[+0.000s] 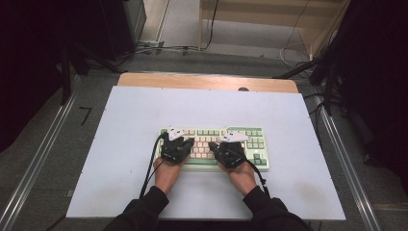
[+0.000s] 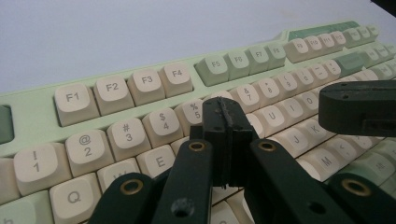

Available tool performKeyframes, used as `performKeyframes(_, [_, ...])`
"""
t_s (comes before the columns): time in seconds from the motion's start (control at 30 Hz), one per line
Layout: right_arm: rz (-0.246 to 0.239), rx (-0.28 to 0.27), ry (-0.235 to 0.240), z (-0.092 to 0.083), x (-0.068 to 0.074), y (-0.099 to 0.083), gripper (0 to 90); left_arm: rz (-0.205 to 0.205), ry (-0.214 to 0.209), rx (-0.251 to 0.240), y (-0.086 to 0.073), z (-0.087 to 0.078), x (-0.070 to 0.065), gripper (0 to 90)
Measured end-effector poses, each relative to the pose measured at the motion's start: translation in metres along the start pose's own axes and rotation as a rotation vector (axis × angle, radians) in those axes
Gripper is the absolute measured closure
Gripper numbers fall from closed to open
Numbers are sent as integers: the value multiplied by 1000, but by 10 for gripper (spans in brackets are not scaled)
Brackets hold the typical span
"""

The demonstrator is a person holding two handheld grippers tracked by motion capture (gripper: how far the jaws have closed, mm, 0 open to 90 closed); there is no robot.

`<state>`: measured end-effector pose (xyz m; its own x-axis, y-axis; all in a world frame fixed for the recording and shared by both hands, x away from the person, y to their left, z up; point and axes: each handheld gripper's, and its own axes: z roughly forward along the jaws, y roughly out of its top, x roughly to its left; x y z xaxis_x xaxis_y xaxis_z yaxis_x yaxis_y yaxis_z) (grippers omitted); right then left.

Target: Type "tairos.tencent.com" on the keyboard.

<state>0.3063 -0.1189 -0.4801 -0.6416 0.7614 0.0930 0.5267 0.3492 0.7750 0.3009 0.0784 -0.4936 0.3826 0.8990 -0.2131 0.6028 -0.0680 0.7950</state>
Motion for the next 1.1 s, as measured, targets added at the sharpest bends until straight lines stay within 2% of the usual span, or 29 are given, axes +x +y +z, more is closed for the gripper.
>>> performKeyframes(0.6, [-4,3,3,0,1,0,876,13,-4,12,-1,2,-3,900])
performKeyframes(0.8, [-5,4,3,0,1,0,876,30,8,19,-2,4,-5,900])
performKeyframes(1.1, [-2,-2,6,-3,1,0,876,10,-2,-20,2,-8,-3,900])
